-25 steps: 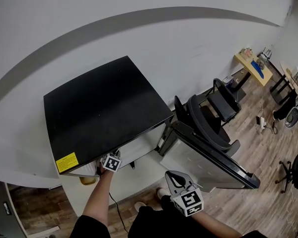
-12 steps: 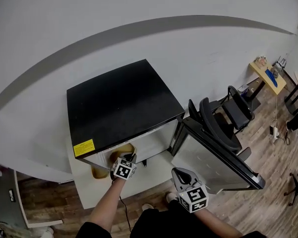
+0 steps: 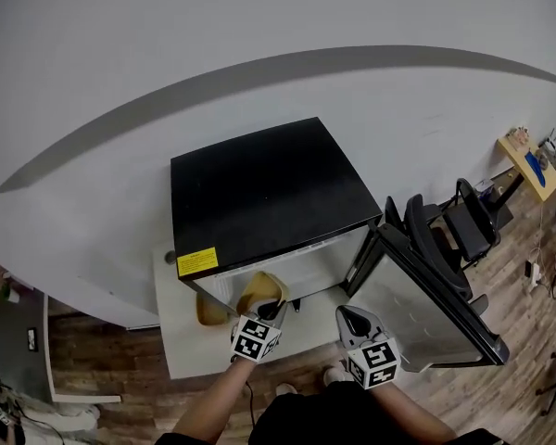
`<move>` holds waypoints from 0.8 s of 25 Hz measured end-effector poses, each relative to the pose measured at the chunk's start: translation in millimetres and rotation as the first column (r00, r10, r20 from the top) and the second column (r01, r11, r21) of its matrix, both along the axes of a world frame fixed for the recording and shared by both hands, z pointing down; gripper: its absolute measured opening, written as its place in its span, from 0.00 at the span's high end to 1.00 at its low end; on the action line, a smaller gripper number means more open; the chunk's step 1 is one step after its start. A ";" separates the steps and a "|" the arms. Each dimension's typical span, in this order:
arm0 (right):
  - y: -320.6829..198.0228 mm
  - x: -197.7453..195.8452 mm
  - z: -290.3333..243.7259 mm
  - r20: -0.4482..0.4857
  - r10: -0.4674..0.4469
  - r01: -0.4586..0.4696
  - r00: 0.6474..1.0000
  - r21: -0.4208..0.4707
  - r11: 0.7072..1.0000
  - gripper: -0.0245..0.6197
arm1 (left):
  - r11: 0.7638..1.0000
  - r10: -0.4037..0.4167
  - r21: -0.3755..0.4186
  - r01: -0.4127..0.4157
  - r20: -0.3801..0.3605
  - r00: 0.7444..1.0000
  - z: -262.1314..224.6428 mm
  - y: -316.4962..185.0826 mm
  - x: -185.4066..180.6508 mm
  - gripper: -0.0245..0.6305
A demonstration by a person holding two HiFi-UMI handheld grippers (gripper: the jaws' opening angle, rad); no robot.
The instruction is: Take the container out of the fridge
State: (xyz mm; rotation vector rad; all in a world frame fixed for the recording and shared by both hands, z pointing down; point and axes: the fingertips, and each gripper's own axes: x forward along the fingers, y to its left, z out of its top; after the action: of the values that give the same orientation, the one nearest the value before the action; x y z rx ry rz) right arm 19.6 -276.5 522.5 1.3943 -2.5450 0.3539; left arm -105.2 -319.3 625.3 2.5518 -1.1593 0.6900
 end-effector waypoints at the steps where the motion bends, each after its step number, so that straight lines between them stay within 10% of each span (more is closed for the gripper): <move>1: -1.4 -1.6 -0.2 -0.003 -0.003 0.003 1.000 0.002 1.000 0.97 | 1.000 -0.013 0.013 0.013 -0.028 1.000 -9.7 5.9 -0.4 0.93; 8: -10.9 -19.2 -6.7 -0.023 -0.031 0.031 0.999 0.032 0.999 0.97 | 0.982 -0.144 0.083 0.168 -0.238 0.961 -69.5 43.8 -23.8 0.93; 12: -13.0 -31.9 -5.5 -0.037 -0.051 0.052 0.998 0.037 0.998 0.97 | 0.959 -0.188 0.164 0.230 -0.234 0.954 -92.9 69.5 -39.9 0.93; 20: -11.3 -54.9 -11.4 -0.065 -0.054 0.060 0.996 0.088 0.994 0.97 | 0.903 -0.352 0.110 0.416 -0.367 0.861 -94.8 102.8 -88.3 0.93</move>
State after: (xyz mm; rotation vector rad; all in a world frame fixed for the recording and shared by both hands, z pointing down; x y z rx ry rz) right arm -35.3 -287.8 511.1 1.3378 -2.5721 0.1846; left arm -193.5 -216.5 530.5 2.3323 -1.5977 0.0424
